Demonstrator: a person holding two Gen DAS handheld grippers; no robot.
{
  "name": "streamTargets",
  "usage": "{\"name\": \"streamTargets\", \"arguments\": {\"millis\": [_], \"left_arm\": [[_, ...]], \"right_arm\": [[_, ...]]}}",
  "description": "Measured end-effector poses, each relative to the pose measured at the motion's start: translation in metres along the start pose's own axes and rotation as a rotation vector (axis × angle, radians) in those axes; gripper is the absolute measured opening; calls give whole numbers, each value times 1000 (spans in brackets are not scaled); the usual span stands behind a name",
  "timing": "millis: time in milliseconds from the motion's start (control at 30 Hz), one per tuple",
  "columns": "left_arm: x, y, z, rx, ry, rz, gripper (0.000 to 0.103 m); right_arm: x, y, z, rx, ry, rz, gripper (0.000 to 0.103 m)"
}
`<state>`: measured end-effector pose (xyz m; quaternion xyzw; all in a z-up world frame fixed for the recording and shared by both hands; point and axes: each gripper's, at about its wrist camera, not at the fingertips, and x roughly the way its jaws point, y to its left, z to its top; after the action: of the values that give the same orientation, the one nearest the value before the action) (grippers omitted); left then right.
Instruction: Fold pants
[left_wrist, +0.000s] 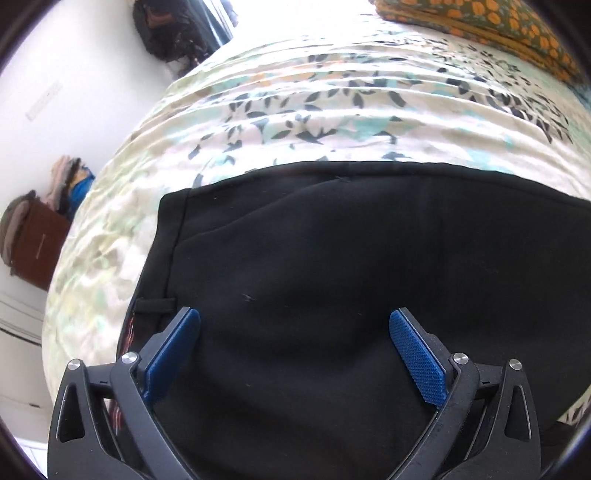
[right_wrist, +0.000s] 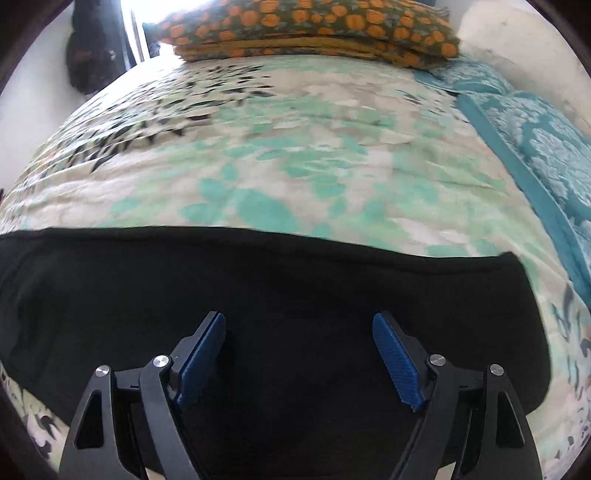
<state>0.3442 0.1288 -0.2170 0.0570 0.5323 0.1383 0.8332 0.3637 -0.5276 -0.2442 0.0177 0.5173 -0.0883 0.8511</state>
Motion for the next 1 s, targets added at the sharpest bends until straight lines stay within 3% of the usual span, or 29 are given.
{"name": "streamTargets", "arguments": {"millis": [33,67,133,233,267,400,533,633,767,833,900,1000], "left_arm": [[6,9,2,-50,15,-20,103],[11,17,2,-97,26,-42,103],[14,24,1,-139,29,-51,103],[0,22,-3,-127,19,-17,102],[-10,21,-8,-119,6,-23,102],[-69,-4,-44,-44,-52,-166,102],[-117,-54,-98,84,-49,-356,102],[-140,-100,-142,174,-54,-437,102],[-145,-155,-186,290,-80,-416,102],[-142,-166,-205,355,-101,-321,103],[-143,-151,-207,353,-138,-315,103],[-134,-102,-199,270,-105,-239,103]], "right_arm": [[3,-34,1,83,12,-35,95],[5,-64,-1,159,25,-34,96],[3,-106,-6,261,65,-115,97],[-37,-129,-19,364,-32,-118,96],[-53,-127,-25,375,-63,-84,96],[-120,-68,-76,290,-85,24,96],[-168,39,-156,140,-37,185,97],[-175,125,-210,-8,16,248,97],[-177,203,-249,-161,3,235,97],[-168,223,-261,-272,14,170,97],[-168,207,-264,-270,-18,153,98],[-160,139,-260,-78,12,64,98]]}}
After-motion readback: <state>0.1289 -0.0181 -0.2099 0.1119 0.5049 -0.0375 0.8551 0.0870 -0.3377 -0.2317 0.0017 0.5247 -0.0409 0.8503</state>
